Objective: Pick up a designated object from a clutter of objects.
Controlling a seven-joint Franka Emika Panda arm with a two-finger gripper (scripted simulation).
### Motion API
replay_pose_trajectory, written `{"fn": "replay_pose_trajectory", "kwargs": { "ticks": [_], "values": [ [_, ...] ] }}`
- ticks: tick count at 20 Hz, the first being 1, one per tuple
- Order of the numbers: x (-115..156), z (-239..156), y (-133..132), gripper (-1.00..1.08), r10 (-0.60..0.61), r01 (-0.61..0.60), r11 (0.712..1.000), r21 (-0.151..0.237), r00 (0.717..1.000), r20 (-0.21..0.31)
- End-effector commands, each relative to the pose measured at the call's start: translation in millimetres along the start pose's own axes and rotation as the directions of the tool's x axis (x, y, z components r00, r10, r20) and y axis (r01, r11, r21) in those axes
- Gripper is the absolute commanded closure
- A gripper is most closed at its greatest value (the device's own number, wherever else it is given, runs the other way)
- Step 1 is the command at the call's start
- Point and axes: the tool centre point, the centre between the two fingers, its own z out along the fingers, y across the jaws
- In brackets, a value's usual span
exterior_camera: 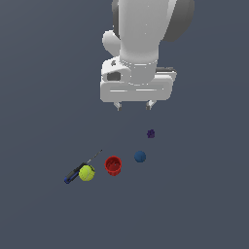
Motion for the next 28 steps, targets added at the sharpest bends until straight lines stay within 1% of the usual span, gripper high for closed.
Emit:
{"fn": "replay_pose_trajectory", "kwargs": {
  "ticks": [1,9,17,23,28],
  "values": [
    [0,0,0,-0.92,0.0,0.0,1.0,0.0,1.0,0.0],
    [2,-2,-5,-0.92,-0.001,0.001,1.0,-0.022,1.0,0.012],
    [3,-1,-3,-0.92,-0.003,0.003,1.0,-0.021,1.0,0.012],
    [16,11,8,-0.92,-0.015,0.015,1.0,-0.015,1.0,0.012],
    [34,31,27,-0.92,-0.034,0.034,0.999,-0.007,0.999,0.011]
  ]
}}
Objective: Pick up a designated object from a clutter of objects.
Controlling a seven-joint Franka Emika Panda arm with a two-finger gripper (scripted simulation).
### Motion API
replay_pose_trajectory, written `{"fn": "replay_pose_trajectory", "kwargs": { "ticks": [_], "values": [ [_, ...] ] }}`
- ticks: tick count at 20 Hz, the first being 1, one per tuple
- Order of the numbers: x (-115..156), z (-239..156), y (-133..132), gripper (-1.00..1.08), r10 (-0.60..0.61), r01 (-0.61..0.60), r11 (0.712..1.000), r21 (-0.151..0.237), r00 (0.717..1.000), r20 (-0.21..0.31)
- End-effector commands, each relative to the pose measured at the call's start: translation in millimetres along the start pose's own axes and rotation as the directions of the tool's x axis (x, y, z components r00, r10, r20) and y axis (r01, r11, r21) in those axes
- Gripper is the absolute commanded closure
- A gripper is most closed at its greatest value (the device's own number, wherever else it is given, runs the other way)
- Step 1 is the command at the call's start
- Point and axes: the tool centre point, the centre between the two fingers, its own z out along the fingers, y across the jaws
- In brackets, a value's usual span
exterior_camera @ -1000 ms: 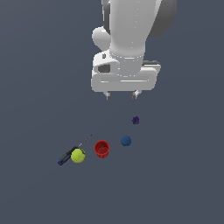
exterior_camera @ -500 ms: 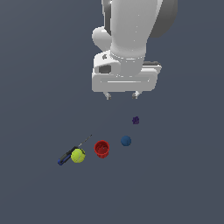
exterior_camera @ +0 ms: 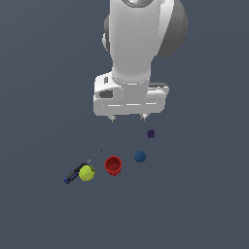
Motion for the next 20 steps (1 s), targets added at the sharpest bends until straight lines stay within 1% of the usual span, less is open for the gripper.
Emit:
{"fn": "replay_pose_trajectory", "kwargs": {
  "ticks": [1,5,12,16,20],
  "values": [
    [10,12,12,-0.92,-0.01,0.01,1.0,0.004,1.0,0.0],
    [28,38,36,-0.92,-0.032,0.032,0.999,0.011,0.999,-0.002],
    [57,96,91,-0.92,-0.076,0.076,0.997,0.018,0.997,-0.008],
    [68,132,122,-0.92,-0.101,0.101,0.995,0.018,0.995,-0.011],
    [73,162,148,-0.92,-0.121,0.121,0.993,0.017,0.993,-0.013]
  ]
}}
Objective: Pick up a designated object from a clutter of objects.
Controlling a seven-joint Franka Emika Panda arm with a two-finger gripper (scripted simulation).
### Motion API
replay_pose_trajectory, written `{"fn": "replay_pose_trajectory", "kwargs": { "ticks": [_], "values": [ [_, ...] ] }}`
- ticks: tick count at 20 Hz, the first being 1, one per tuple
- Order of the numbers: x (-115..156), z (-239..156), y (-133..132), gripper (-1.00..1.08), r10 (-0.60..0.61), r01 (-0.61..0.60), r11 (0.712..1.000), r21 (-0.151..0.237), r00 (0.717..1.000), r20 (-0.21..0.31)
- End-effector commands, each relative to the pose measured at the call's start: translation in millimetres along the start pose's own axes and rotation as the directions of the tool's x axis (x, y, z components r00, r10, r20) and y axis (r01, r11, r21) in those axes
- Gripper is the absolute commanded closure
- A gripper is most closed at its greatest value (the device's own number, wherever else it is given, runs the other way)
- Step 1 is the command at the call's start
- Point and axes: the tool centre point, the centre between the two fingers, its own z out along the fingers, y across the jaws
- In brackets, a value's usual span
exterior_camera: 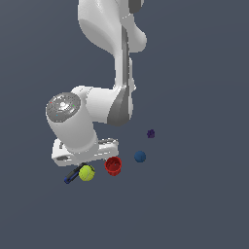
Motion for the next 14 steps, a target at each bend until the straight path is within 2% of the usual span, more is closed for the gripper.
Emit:
{"fn": "replay_pose_trajectory", "kwargs": {
  "ticks": [1,8,14],
  "values": [
    [1,17,15,-0.92,-0.013,0.013,1.0,-0.001,1.0,-0.002],
    [0,47,41,-0.92,-0.034,0.034,0.999,-0.004,0.999,-0.003],
    [-1,53,46,-0.92,-0.036,0.036,0.999,-0.004,0.999,-0.001]
  ]
}}
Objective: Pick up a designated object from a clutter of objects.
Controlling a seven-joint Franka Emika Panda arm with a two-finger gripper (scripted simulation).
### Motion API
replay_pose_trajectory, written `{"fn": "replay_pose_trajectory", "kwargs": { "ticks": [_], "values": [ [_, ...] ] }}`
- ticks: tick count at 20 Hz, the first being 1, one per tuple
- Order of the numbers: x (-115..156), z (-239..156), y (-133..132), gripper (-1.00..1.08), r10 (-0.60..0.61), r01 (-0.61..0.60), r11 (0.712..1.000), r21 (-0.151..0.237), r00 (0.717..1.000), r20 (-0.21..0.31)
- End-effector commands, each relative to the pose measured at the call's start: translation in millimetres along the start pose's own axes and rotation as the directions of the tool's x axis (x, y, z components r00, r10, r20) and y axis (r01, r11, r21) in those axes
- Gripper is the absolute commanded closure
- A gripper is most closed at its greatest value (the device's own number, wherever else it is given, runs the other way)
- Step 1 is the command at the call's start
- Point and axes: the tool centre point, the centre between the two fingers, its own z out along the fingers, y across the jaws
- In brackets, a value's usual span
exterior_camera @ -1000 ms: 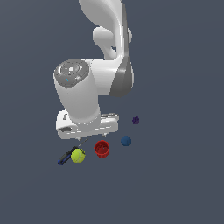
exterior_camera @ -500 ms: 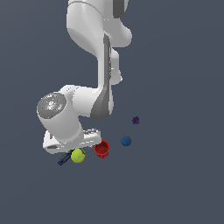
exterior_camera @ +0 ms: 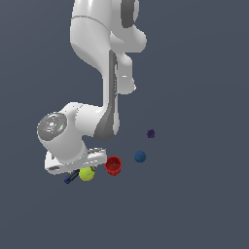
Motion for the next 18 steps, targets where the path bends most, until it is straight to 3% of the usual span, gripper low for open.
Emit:
{"fn": "replay_pose_trajectory", "kwargs": {
  "ticks": [1,18],
  "values": [
    [0,0,0,-0.92,-0.001,0.001,1.0,0.0,1.0,-0.001],
    [1,51,1,-0.92,-0.003,0.003,1.0,-0.001,1.0,-0.002]
  ]
}}
